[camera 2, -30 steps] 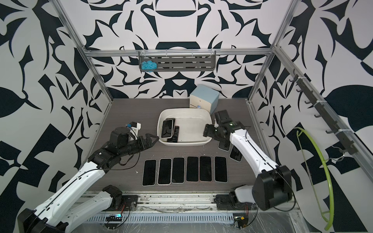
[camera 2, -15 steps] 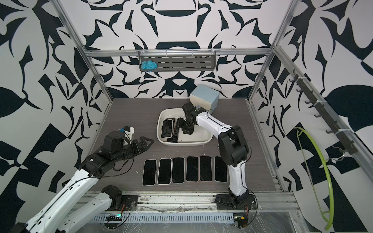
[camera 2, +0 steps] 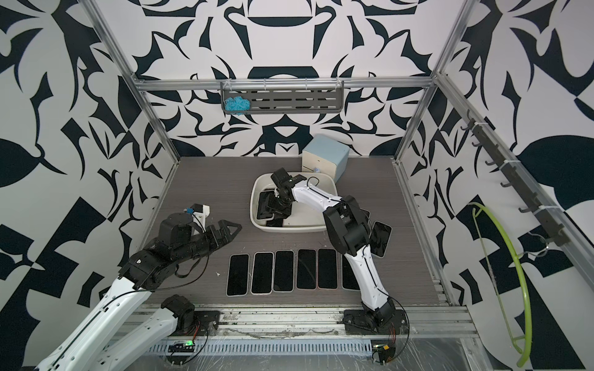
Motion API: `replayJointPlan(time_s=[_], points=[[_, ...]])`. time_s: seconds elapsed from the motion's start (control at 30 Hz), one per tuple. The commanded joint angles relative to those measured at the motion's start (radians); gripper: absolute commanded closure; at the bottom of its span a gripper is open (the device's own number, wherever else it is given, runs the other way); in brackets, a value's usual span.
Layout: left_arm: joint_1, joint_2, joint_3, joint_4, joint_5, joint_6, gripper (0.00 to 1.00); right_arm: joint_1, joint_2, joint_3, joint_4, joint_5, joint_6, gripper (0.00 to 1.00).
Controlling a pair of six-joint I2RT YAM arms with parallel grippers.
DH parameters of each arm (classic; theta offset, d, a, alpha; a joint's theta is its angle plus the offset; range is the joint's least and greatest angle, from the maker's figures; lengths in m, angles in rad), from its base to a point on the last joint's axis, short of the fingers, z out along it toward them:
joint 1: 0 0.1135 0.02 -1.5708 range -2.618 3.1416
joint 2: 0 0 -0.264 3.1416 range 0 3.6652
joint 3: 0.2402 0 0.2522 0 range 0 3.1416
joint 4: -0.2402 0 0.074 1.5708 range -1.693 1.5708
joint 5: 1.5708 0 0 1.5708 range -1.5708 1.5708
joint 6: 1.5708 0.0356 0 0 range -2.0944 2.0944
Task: Take the phone out of the storage box
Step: Pick up the phone from the storage box.
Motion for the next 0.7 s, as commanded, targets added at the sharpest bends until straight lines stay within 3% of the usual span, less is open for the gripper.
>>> replayJointPlan(time_s=[0.0,0.43,0.67], points=[[-0.001,0.015,-0.002,-0.032,-0.003,0.022,0.0,0.003,-0.018,0.039,0.022,0.009,0.025,0.48],[0.012,0.069,0.028,-0.063,0.014,0.078,0.0,0.004,0.023,0.042,0.166,-0.002,0.087,0.57],[0.021,0.108,0.05,-0.067,0.022,0.093,0.0,0.005,-0.03,-0.088,0.454,-0.017,0.139,0.59]])
